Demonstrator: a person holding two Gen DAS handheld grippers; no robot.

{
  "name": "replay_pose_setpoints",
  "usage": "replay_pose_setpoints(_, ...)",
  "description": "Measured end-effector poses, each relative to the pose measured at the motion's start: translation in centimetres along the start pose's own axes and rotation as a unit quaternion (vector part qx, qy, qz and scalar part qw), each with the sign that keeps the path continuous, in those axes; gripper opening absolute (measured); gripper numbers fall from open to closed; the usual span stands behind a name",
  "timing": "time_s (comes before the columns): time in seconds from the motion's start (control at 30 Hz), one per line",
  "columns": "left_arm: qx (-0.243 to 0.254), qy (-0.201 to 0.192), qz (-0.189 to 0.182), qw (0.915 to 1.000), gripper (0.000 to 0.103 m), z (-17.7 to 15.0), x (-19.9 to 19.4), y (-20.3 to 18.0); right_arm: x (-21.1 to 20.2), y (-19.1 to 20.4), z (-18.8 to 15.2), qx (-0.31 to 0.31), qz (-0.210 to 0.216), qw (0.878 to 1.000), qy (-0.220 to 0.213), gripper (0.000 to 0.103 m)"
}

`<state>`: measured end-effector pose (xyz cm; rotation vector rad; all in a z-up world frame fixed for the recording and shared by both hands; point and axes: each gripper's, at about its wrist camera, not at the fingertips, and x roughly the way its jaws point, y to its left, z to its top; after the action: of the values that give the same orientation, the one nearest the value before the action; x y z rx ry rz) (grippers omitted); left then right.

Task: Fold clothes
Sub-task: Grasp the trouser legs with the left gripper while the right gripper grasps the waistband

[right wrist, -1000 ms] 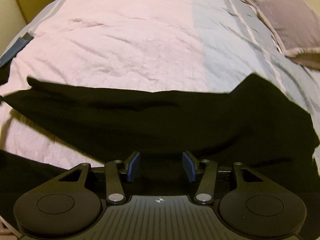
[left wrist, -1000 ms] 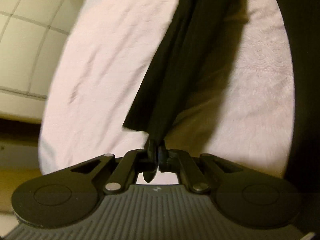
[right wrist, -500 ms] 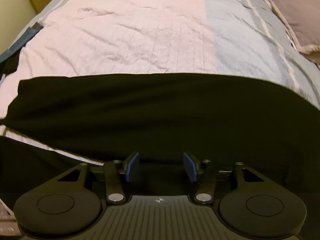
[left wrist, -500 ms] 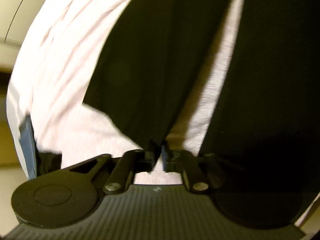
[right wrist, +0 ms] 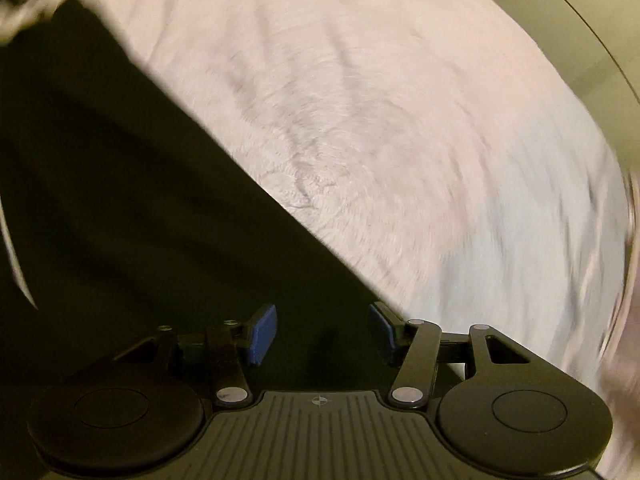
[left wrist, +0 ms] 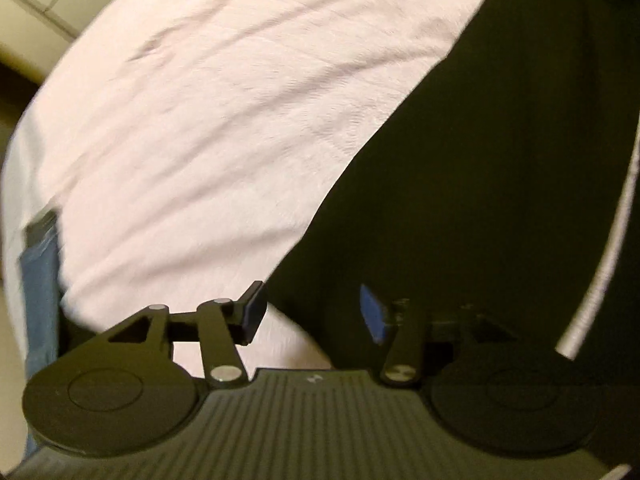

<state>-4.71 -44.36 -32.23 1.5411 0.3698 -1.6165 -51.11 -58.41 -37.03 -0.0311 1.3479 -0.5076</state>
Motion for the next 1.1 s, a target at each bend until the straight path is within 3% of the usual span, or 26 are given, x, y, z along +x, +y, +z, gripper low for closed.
replay_pose_setpoints(0.07, 0.013, 0.006, -0.011, 0.9998, 0.048, -0.7, 1.7, -0.1, 1.7, -0.1, 0.5, -0.072, -0.002, 0.997, 0.005, 0.066)
replay_pose_setpoints(0.13, 0.013, 0.011, -0.028, 0.9995, 0.045, -1.1, 3.0, 0.5, 3.7, -0.5, 0.9, -0.113, 0.009, 0.993, 0.015, 0.067)
replay_pose_setpoints(0.23, -0.003, 0.026, -0.053, 0.9982, 0.013, -1.1, 3.7, 1.1, 6.8, -1.2, 1.6, -0.152, 0.036, 0.987, 0.040, 0.067)
replay_pose_setpoints(0.3, -0.003, 0.024, -0.062, 0.9978, 0.008, -1.2, 3.4, 1.2, 8.6, -2.0, 2.1, -0.140, 0.077, 0.985, 0.068, 0.066)
replay_pose_setpoints(0.33, -0.004, 0.016, -0.061, 0.9980, 0.006, -1.3, 2.9, 1.5, 9.1, -2.7, 2.3, -0.118, 0.097, 0.985, 0.084, 0.037)
replay_pose_setpoints(0.37, -0.005, 0.006, -0.057, 0.9983, 0.006, -1.4, 2.2, 1.9, 9.4, -3.9, 2.8, -0.080, 0.134, 0.983, 0.099, 0.014)
replay_pose_setpoints(0.4, -0.006, -0.004, -0.054, 0.9985, 0.006, -1.5, 1.5, 2.3, 9.2, -4.6, 3.2, -0.061, 0.135, 0.984, 0.094, 0.007)
replay_pose_setpoints(0.5, -0.062, -0.040, -0.038, 0.9966, 0.006, -1.9, -0.4, 5.3, 7.9, -5.7, 4.3, -0.081, 0.119, 0.987, 0.075, 0.004)
replay_pose_setpoints(0.7, -0.080, -0.019, -0.028, 0.9962, 0.007, -0.4, 2.7, 6.2, 9.2, -7.0, 4.9, -0.059, 0.092, 0.992, 0.059, 0.004)
replay_pose_setpoints(0.77, -0.097, -0.006, -0.020, 0.9951, 0.016, -0.4, 3.7, 5.8, 9.7, -6.4, 4.4, -0.057, 0.076, 0.994, 0.051, 0.008)
replay_pose_setpoints(0.8, -0.105, 0.002, -0.012, 0.9944, 0.018, -0.5, 3.9, 5.6, 9.5, -6.0, 4.0, -0.054, 0.054, 0.996, 0.046, 0.027)
replay_pose_setpoints(0.83, -0.111, 0.009, -0.002, 0.9937, 0.022, -0.5, 4.1, 5.4, 9.2, -5.6, 3.7, -0.052, 0.032, 0.997, 0.040, 0.053)
replay_pose_setpoints(0.87, -0.112, 0.015, 0.010, 0.9936, 0.024, -0.6, 4.0, 5.1, 8.5, -5.3, 3.2, -0.043, 0.008, 0.999, 0.031, 0.062)
replay_pose_setpoints(1.0, -0.094, 0.022, 0.052, 0.9939, 0.027, -1.9, 1.4, 3.4, 3.8, -4.4, 0.3, 0.040, -0.010, 0.999, -0.012, 0.065)
replay_pose_setpoints(1.1, -0.086, 0.006, 0.046, 0.9952, 0.027, -2.7, -1.3, 0.8, -0.2, -0.6, -1.2, 0.107, 0.000, 0.994, -0.028, 0.065)
